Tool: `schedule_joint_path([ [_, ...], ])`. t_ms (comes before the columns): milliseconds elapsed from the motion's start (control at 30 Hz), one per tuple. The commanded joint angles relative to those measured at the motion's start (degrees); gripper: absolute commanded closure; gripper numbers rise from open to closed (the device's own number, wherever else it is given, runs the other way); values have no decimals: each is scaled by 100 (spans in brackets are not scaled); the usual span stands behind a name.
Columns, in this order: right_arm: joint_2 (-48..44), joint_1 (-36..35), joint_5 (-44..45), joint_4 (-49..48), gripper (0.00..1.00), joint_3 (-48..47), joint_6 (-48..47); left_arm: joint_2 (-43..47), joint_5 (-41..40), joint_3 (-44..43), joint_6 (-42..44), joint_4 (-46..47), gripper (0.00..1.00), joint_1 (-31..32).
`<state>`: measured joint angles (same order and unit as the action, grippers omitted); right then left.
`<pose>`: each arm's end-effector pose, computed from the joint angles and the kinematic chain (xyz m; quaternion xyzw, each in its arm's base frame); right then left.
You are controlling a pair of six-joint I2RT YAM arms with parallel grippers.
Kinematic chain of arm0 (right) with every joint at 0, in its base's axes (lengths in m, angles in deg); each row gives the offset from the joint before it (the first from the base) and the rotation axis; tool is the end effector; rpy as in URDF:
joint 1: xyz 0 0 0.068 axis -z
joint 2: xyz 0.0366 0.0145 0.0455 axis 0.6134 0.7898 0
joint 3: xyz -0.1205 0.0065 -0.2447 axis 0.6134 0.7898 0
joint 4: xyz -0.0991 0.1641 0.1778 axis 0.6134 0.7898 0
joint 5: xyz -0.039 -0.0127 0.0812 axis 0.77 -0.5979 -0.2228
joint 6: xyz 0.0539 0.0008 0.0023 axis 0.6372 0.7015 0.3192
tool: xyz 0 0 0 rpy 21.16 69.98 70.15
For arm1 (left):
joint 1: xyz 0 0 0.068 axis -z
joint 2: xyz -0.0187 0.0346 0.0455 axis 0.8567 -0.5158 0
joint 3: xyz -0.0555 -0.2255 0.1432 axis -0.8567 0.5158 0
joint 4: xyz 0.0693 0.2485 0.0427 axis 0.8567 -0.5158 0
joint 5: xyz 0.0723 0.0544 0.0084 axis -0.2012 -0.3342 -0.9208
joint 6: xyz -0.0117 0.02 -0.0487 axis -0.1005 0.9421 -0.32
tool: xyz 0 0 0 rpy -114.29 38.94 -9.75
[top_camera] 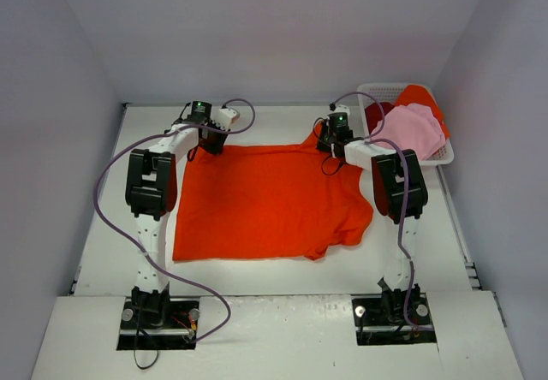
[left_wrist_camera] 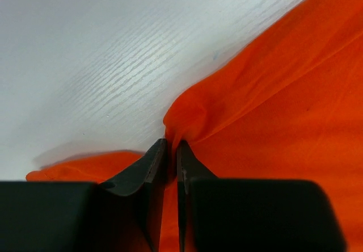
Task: Fold and stack the t-shirts
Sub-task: Flatten the tshirt out
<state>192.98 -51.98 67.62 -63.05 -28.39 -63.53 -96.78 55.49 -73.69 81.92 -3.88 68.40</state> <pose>0.4757 0.1220 0.1605 0.0302 0.8399 0.1836 0.5099 0.4940 -0.0949 0.1765 0.2931 0.8788 -0.1367 0.3509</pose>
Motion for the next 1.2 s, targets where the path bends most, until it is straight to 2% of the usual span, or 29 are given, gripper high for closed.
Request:
schedule_joint_path([
  [0, -455, 70, 10, -101, 100, -242, -58, 236, -363, 118, 36, 68, 95, -22],
  [67, -569, 70, 10, -66, 100, -251, -85, 323, -416, 118, 18, 94, 100, -22],
  [533, -1457, 53, 19, 127, 100, -93, -138, 807, -680, 320, -324, 437, 100, -14],
  [900, -1993, -26, 19, 215, 100, 407, -94, 1430, -926, 549, -746, 657, 100, 179],
  [1167, -2564, -44, 28, 338, 100, 786, -102, 2002, -2490, 496, -764, 210, 100, 865],
])
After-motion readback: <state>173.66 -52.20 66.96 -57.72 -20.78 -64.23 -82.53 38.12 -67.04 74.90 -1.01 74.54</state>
